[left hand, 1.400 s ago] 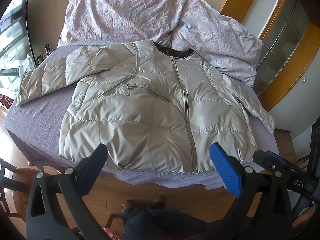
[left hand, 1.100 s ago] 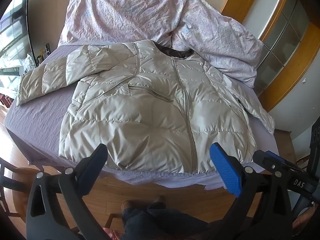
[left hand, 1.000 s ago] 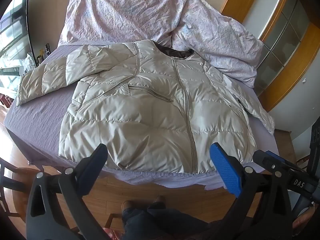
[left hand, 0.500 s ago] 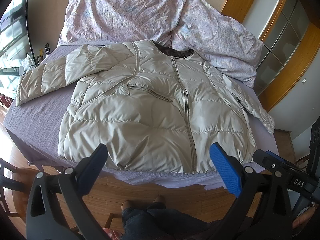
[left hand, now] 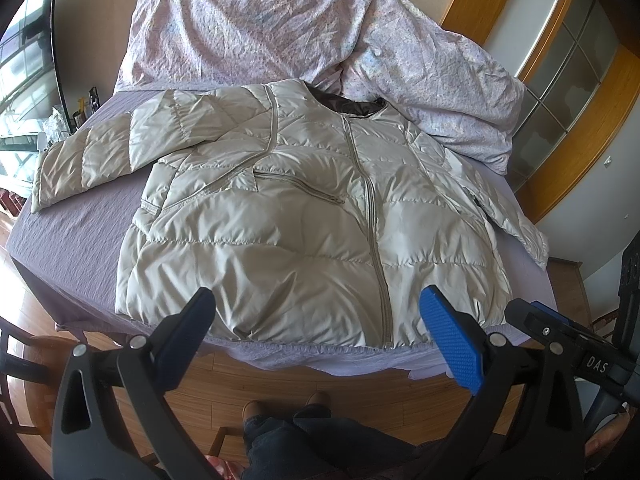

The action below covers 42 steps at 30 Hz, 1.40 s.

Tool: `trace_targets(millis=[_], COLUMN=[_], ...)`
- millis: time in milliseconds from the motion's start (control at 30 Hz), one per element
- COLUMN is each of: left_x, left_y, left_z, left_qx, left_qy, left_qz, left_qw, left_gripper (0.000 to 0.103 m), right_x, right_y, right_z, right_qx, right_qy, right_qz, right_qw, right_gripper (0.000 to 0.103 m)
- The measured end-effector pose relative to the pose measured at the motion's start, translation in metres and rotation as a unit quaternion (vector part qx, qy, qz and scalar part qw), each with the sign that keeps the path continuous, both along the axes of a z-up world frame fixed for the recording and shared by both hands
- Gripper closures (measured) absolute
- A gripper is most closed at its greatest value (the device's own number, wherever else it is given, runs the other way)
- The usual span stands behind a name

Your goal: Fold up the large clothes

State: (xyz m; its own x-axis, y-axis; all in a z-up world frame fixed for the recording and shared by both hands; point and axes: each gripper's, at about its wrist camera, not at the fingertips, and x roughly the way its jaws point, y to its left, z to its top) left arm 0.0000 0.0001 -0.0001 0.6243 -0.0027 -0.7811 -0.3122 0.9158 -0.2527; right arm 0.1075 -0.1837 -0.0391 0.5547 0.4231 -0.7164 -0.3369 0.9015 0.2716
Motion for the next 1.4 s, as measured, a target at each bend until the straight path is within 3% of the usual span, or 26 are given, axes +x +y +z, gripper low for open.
trace_targets(millis=[1400], left_x=[0.0001], left_y=[0.0], left_z=[0.0], left_qx=[0.0], left_qy=[0.001], left_qz=[0.0], left_qw=[1.0], left_gripper=[0.002], right_x=[0.0097], right_y=[0.0017], right_z=[-0.0011], right_qx=[0.0], right_qy=[0.002], right_qz=[-0.003], right_qw=[1.0], right_gripper=[0.001])
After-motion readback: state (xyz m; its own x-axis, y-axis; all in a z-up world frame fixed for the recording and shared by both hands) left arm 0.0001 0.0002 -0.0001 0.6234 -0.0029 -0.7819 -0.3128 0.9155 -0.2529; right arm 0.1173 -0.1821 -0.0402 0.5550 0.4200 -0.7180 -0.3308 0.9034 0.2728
